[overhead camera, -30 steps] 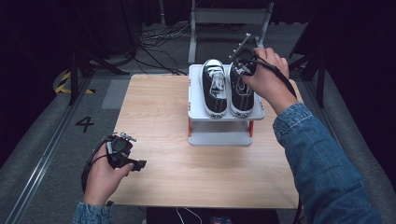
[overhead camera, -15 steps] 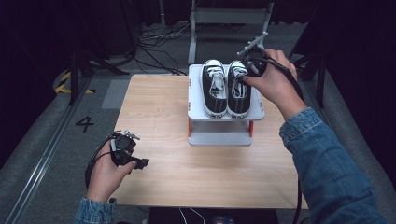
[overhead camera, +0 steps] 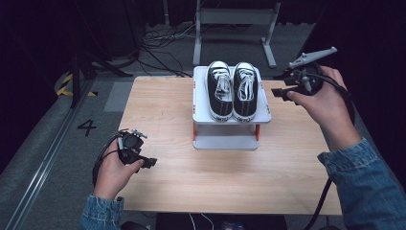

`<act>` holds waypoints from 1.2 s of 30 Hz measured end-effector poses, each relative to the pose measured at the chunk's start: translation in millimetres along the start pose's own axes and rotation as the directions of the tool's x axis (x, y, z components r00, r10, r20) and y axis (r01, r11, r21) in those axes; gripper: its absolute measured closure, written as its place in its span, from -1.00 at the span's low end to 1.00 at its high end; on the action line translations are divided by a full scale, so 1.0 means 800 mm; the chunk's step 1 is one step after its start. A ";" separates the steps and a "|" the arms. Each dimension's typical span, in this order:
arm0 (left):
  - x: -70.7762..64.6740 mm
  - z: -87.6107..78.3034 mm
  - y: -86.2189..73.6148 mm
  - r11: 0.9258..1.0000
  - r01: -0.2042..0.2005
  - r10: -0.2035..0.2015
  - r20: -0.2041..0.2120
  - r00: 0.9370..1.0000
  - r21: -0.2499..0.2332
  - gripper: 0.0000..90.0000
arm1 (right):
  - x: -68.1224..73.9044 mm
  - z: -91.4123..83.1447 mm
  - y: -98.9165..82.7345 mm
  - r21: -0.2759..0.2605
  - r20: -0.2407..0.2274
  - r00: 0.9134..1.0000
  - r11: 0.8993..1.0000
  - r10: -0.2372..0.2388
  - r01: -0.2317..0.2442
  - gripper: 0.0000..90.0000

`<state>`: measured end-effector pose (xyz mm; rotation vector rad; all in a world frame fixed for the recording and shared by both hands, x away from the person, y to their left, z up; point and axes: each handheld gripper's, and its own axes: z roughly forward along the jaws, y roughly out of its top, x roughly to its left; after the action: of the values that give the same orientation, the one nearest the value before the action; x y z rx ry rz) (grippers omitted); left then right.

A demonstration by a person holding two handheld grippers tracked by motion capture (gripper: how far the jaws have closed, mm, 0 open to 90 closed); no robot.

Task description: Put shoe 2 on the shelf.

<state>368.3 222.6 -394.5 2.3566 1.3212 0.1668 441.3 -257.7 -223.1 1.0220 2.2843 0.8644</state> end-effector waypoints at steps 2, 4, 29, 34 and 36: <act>0.001 0.000 0.001 1.000 0.007 -0.007 -0.002 1.000 -0.002 -0.44 | -0.006 -0.004 -0.017 0.005 -0.003 1.000 1.000 0.018 -0.018 -0.05; 0.002 0.001 0.003 1.000 -0.004 0.004 0.000 1.000 -0.007 -0.50 | -0.013 -0.007 -0.035 0.020 0.005 0.999 0.999 0.032 -0.032 -0.06; 0.015 0.013 -0.002 0.999 -0.032 0.032 -0.020 0.999 -0.004 -0.61 | -0.034 0.043 -0.243 0.076 -0.047 0.981 0.980 0.190 -0.186 -0.24; 0.017 0.017 -0.004 1.000 0.004 -0.004 -0.018 1.000 0.001 -0.61 | -0.036 0.061 -0.278 0.124 -0.031 0.975 0.969 0.219 -0.213 -0.22; 0.018 0.019 -0.004 1.000 0.018 -0.018 -0.019 1.000 0.001 -0.61 | -0.037 0.068 -0.289 0.123 -0.031 0.971 0.965 0.235 -0.230 -0.22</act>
<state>378.2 231.6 -411.0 2.3492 1.3514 0.1837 384.9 -381.9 -419.4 1.3578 2.3083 0.8588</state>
